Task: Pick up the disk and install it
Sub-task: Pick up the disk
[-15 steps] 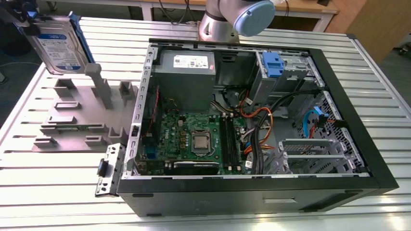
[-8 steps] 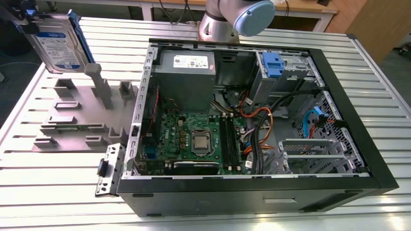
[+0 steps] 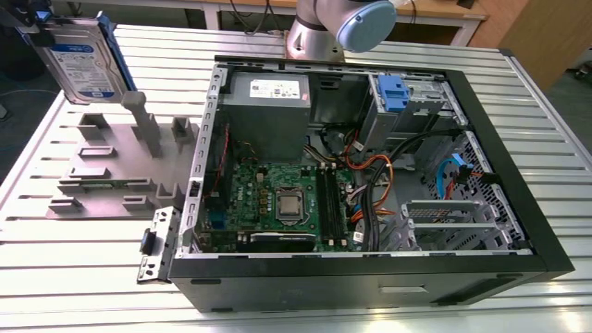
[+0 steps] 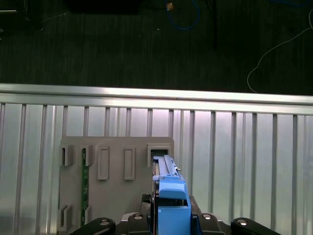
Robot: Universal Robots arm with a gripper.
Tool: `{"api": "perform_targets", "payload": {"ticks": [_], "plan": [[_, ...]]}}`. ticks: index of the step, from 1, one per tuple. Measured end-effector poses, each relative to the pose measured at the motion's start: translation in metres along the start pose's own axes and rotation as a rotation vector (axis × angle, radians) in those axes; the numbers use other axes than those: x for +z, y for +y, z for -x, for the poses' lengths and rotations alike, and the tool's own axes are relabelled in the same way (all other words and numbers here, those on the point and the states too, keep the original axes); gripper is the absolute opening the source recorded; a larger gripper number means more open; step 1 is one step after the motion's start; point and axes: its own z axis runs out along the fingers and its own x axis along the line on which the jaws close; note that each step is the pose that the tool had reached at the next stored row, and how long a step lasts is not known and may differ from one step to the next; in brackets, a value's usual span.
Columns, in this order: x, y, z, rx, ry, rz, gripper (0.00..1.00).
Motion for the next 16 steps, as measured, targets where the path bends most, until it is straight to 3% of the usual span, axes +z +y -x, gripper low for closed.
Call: {"api": "perform_targets", "payload": {"ticks": [16], "plan": [[-0.0041,0.0001,0.0001,0.000,0.0007,0.0000,0.36]]}}
